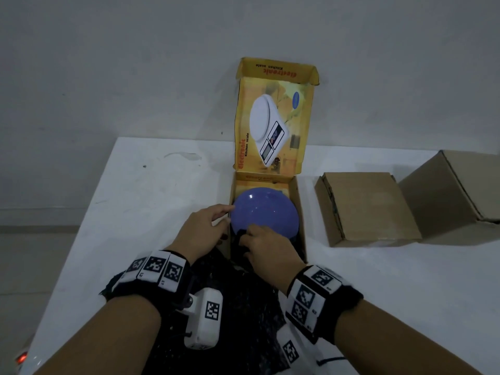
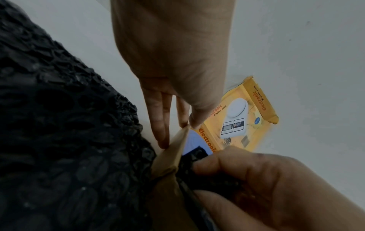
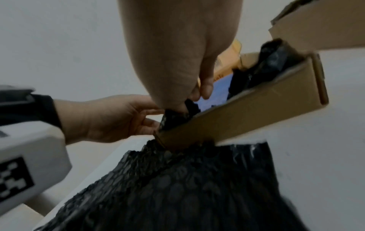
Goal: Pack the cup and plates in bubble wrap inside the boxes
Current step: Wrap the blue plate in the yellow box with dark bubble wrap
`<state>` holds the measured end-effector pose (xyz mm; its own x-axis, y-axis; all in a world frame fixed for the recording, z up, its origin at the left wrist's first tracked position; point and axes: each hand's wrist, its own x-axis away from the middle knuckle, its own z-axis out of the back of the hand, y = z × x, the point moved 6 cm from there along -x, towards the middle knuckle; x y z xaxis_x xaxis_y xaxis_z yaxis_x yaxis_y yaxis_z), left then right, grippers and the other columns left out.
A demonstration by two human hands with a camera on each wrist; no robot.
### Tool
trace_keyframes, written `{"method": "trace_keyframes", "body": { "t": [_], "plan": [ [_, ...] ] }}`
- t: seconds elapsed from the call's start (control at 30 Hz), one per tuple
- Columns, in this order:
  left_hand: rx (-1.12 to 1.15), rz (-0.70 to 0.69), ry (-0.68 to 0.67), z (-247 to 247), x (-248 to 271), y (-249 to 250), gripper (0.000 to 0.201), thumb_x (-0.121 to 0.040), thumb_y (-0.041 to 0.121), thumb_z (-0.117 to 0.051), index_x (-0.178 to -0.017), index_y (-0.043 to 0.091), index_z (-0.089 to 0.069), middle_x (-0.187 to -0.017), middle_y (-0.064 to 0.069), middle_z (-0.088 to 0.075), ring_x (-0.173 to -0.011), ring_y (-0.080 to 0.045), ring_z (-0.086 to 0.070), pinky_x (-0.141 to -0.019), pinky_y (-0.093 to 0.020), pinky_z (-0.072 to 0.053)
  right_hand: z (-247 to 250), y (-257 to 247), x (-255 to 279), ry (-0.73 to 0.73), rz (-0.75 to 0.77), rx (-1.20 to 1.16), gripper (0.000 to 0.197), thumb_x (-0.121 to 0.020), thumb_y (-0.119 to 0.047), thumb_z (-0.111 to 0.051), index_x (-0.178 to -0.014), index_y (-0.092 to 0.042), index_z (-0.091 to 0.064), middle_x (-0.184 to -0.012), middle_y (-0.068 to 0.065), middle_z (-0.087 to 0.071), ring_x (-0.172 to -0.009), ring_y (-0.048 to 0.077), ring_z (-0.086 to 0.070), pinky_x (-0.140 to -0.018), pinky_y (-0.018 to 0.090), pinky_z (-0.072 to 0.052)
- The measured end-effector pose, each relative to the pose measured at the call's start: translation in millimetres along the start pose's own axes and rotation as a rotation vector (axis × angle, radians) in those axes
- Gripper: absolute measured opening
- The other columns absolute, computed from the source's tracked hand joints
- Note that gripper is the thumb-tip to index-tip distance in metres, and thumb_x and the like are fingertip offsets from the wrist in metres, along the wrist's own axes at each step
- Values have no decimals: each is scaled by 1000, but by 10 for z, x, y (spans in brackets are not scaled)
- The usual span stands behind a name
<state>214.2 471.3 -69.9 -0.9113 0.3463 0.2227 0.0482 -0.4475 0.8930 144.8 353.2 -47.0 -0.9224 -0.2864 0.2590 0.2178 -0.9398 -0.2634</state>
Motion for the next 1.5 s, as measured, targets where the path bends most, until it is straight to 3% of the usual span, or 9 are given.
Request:
{"method": "trace_keyframes", "body": {
  "t": [0.2, 0.5, 0.67, 0.9, 1.0, 1.13, 1.23, 1.37, 1.5],
  "plan": [
    [-28, -4, 25, -13, -10, -19, 38, -84, 16, -67, -119, 29, -63, -122, 4, -63, -117, -6, -55, -99, -31, -47, 4, 31, -33, -287, 59, -24, 32, -95, -24, -51, -120, -7, -60, -121, 13, -46, -109, 29, -46, -86, 36, -39],
    [-27, 8, 43, -16, 16, -18, 39, -84, 14, -65, -119, 31, -62, -125, 3, -62, -110, -13, -62, -93, -40, -52, 115, 35, -113, -146, 47, -142, 31, -90, -8, -55, -121, -9, -61, -124, 12, -52, -111, 29, -51, -89, 34, -41],
    [-31, 8, 55, -19, 21, -29, 38, -85, 15, -64, -119, 33, -62, -126, 2, -61, -108, -16, -63, -90, -40, -53, 67, 47, -101, 42, -80, -266, 56, -83, -3, -53, -134, -19, -37, -112, 11, -61, -102, 29, -56, -69, 33, -47],
    [-41, -25, 53, -25, 22, -26, 41, -85, 15, -66, -123, 28, -61, -127, 0, -61, -119, -3, -52, -99, -37, -48, -42, 229, 27, -130, -29, -353, 64, -86, -13, -53, -144, -27, -29, -116, 10, -53, -107, 23, -46, -88, 35, -45],
    [-48, -16, 54, -23, 19, -18, 41, -84, 15, -66, -122, 30, -61, -128, 0, -61, -119, -5, -54, -97, -39, -50, -56, 229, -49, -101, -19, -256, 66, -84, -7, -55, -139, -35, -32, -115, 7, -56, -103, 27, -52, -80, 36, -48],
    [-67, -12, 48, -26, 19, -8, 42, -84, 14, -64, -124, 28, -60, -129, 0, -60, -120, -5, -53, -99, -35, -48, -3, 108, -68, 57, 61, -163, 45, -79, 1, -57, -121, -14, -53, -110, 12, -56, -96, 32, -54, -69, 37, -43],
    [-77, -28, 51, -27, 21, -17, 41, -85, 14, -65, -123, 29, -60, -128, 1, -60, -120, -4, -52, -101, -30, -45, 25, 160, -30, 21, 103, -141, 25, -82, -4, -55, -101, -15, -67, -105, 6, -60, -99, 28, -51, -77, 36, -42],
    [-77, -29, 55, -27, 11, -36, 40, -85, 16, -65, -122, 30, -60, -127, 3, -61, -119, -2, -52, -99, -29, -46, 43, 217, 44, -163, 139, -121, 27, -91, -42, -54, -105, -24, -69, -104, -2, -56, -98, 20, -42, -82, 36, -36],
    [-89, -32, 57, -30, 8, -35, 40, -85, 18, -65, -121, 33, -60, -127, 2, -61, -119, -5, -53, -93, -39, -52, 61, 264, 4, -132, 63, -168, 21, -92, -29, -56, -104, -20, -72, -108, 1, -61, -102, 23, -50, -89, 38, -41]
  ]
}}
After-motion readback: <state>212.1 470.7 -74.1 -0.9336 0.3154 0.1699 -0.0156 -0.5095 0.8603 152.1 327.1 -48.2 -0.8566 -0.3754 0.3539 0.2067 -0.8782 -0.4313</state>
